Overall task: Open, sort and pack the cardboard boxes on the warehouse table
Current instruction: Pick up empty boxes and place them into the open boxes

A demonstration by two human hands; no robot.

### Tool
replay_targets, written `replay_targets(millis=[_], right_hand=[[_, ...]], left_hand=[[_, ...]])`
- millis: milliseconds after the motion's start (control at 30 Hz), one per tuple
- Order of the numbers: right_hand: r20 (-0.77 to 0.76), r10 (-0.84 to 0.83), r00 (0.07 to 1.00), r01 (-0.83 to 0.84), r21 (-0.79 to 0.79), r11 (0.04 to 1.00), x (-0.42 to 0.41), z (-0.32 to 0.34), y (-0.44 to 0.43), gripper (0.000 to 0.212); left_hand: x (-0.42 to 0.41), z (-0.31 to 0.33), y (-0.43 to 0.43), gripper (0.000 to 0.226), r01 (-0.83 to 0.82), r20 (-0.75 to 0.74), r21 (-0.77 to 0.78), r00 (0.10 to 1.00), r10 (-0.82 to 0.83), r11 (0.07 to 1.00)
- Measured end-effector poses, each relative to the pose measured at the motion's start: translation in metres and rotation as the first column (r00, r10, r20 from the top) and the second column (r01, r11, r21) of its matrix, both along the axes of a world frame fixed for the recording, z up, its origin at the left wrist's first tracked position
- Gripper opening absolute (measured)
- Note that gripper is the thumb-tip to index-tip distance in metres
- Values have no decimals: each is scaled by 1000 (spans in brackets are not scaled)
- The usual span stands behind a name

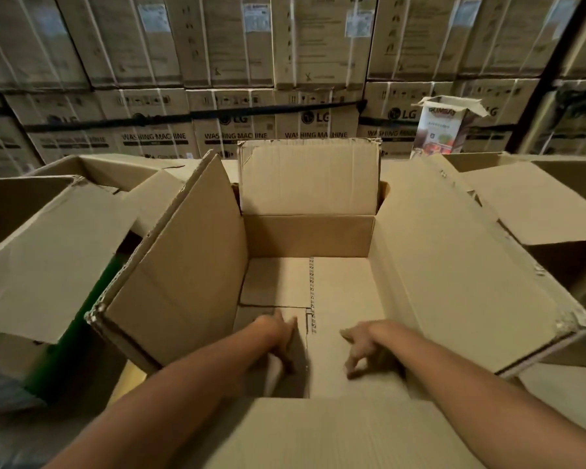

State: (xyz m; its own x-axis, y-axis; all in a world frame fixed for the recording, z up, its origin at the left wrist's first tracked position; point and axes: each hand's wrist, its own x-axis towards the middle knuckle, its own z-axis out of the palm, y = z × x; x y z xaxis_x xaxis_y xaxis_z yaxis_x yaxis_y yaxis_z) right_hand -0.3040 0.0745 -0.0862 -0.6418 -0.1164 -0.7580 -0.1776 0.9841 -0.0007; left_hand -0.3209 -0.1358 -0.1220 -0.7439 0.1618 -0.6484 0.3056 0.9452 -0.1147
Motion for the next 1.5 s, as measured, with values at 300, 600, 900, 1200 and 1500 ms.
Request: replay_targets(millis=[300,600,900,1200,1500], right_hand=[[-72,-81,994,72,-121,990,-12,22,-1,89],[-517,-169,839,-48,-381,923,1,133,-7,98],[-732,-270,625,-301,-546,782,97,248,-2,95],[-850,-376,369,-559,-526,641,243,286,32,88],[-632,-667,394,-652,-704,281,351,269,45,76]], left_hand=[[-4,14,-7,134,12,3,71,1000,-12,997],[-7,115,-23,100,7,-305,305,948,90,952],[87,273,-12,87,268,-659,515,731,176,814],[252,305,9,65,535,-667,735,455,590,418],[386,297,9,59,597,-604,719,281,746,357]])
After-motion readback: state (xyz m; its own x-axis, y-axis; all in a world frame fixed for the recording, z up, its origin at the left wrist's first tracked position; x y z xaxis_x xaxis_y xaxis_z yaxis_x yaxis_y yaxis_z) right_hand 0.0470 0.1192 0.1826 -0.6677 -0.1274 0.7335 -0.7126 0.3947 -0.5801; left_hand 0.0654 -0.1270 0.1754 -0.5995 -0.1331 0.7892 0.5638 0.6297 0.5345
